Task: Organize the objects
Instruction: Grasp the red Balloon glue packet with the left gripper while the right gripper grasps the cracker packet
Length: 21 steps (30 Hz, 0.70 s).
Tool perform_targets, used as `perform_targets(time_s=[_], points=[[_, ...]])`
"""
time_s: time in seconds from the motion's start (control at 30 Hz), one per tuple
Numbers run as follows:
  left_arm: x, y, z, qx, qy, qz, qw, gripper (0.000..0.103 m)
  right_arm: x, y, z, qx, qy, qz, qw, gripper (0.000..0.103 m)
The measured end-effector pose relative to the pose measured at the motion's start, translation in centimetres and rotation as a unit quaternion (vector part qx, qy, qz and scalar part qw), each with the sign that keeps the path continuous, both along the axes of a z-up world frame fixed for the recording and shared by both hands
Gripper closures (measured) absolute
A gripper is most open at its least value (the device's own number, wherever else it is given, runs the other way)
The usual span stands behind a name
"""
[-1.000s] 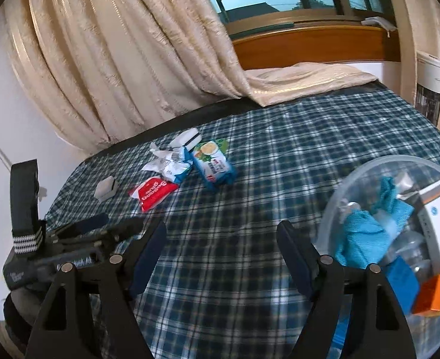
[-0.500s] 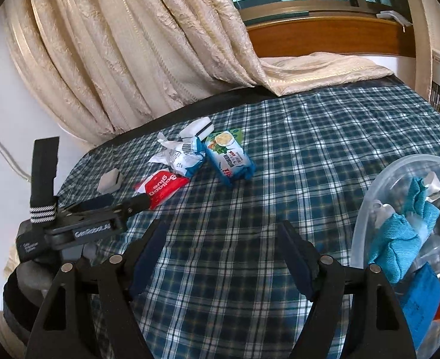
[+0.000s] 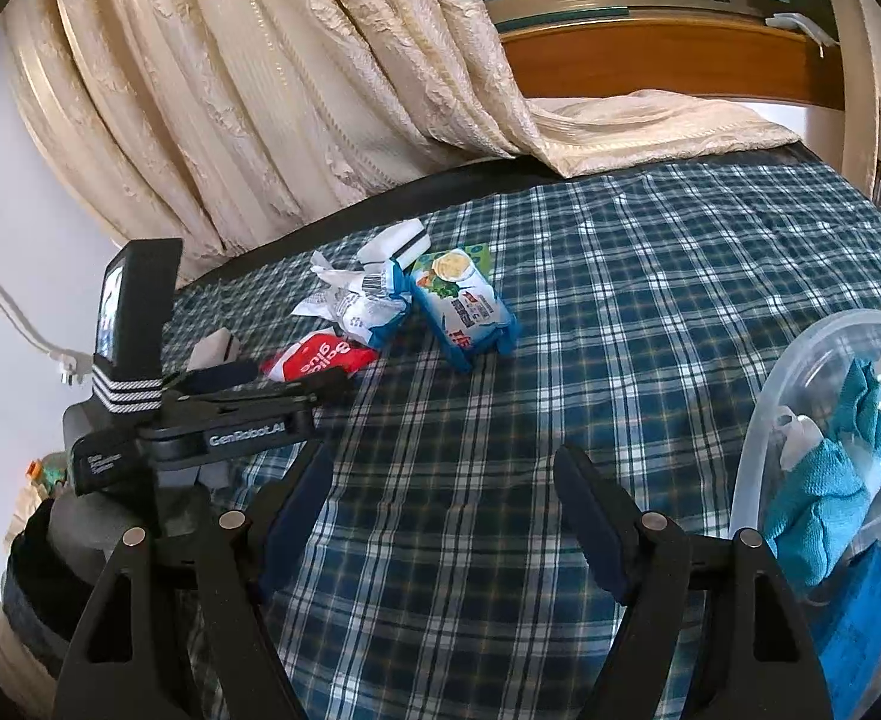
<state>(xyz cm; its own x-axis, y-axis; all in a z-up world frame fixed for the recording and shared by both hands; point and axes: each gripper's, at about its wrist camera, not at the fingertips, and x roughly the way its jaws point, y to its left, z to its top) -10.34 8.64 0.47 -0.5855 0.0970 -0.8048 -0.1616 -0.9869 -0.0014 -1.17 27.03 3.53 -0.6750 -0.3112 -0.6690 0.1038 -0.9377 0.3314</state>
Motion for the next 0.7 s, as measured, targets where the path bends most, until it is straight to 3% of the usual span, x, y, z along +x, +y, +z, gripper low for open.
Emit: perform_targets(time_s=[0.27,0.43,0.57,0.7], points=[[-0.7,-0.1,-0.5,0.008,-0.002,-0.004,1.0000,0.005,-0.7,-0.1,-0.4,0.005,-0.009,-0.001,1.000,0.026],[-0.8,-0.3,-0.6,0.011,-0.002,-0.008,0.9999,0.024,-1.2,-0.5,-0.5,0.011,-0.013,-0.001,1.000,0.026],[-0.6,-0.6,-0.4,0.022,0.004,-0.014,0.9997,0.030,-1.8,-1.0,-0.4,0.021,-0.014,-0.001,1.000,0.026],[-0.2,-0.8,0.0,0.028,0.012,-0.018,0.9994,0.042,-2.6,-1.5,-0.6,0.032,-0.017,-0.003,0.999,0.026]])
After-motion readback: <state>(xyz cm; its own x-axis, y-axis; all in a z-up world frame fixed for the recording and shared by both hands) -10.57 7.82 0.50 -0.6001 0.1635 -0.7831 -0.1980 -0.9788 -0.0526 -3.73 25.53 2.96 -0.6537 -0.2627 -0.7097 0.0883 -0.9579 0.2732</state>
